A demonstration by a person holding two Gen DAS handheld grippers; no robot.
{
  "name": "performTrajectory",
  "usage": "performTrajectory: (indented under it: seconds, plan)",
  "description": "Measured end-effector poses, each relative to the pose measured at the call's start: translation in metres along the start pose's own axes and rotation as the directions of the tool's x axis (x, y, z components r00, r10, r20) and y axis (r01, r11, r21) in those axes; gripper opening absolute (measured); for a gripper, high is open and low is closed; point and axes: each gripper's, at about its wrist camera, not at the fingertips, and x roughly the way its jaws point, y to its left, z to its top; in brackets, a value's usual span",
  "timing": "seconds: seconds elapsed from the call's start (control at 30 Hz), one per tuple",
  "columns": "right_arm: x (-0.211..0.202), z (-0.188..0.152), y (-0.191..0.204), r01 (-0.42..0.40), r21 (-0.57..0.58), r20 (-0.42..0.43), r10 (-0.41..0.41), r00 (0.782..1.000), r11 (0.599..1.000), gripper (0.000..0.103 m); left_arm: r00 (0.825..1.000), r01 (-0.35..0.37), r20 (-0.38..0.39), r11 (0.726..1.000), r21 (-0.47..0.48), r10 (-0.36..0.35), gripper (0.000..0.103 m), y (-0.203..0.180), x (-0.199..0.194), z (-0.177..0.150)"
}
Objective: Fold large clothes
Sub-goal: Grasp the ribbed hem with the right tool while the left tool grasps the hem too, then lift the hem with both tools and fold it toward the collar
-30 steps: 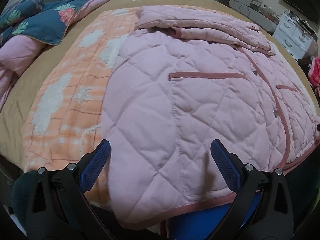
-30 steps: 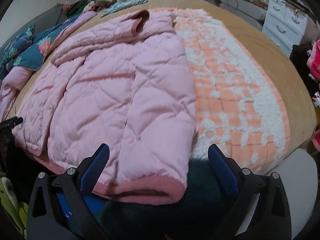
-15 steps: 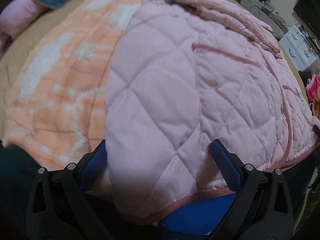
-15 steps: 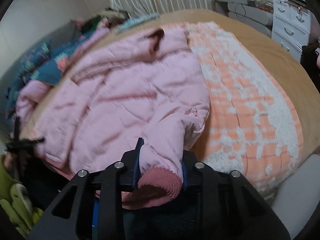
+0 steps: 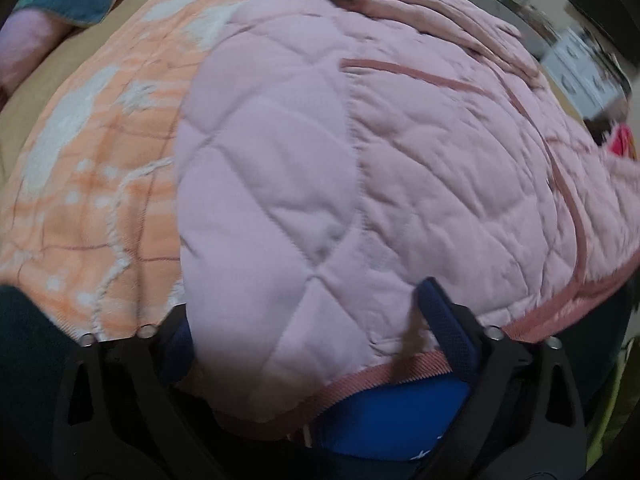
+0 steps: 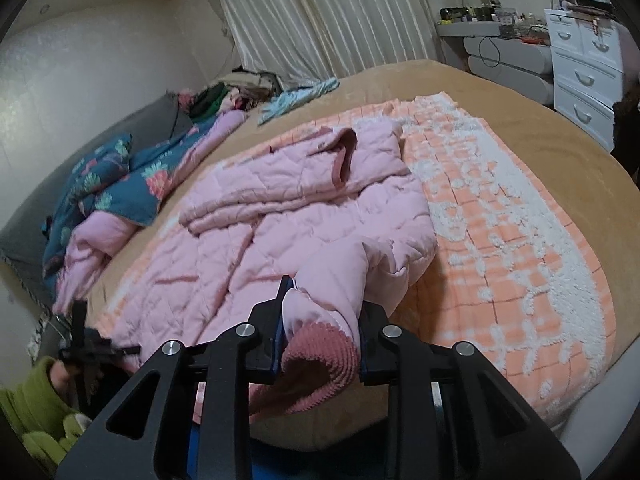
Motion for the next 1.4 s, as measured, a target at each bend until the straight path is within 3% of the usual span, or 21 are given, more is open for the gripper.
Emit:
performTrajectory:
  seconds: [0.1,0.17,0.27,0.43,0.6,1.2,1.4]
  plan:
    - [-0.006,0.005,-0.001,-0.012,0.019,0.045,0.011,0.999,1.0,0.024,1.0,-0.004,0.026,0.999,0.043,0.003,0.057,-0.009,-0.007,-0.002]
    - [-0.011,0.008,0.0,-0.014,0.023,0.083,0.012,0.996,1.0,0.024,0.998,-0.024,0.052,0.996,0.084,0.02,0.026,-0.017,-0.014,-0.004]
    - [-0.015,0.011,0.0,-0.004,0.031,0.119,0.0,0.993,1.0,0.024,0.996,-0.011,0.088,0.992,0.124,-0.001,0.014,-0.022,-0.024,-0.005]
    - [-0.015,0.012,0.003,0.014,0.037,0.125,-0.019,0.992,0.999,0.024,0.979,-0.009,0.201,0.984,0.176,-0.027,0.009,-0.033,-0.052,0.011]
    - [-0.016,0.017,0.006,0.024,0.04,0.135,-0.029,0.99,0.999,0.024,0.965,0.014,0.254,0.982,0.187,-0.062,0.009,-0.044,-0.07,0.038]
    - [-0.009,0.057,0.007,0.036,0.085,0.175,-0.05,0.983,0.996,0.023,0.928,0.041,0.358,0.983,0.18,-0.104,0.009,-0.055,-0.102,0.105]
    - [-0.005,0.072,0.002,0.042,0.108,0.191,-0.062,0.98,0.993,0.023,0.909,0.072,0.397,0.985,0.155,-0.129,0.009,-0.052,-0.109,0.136]
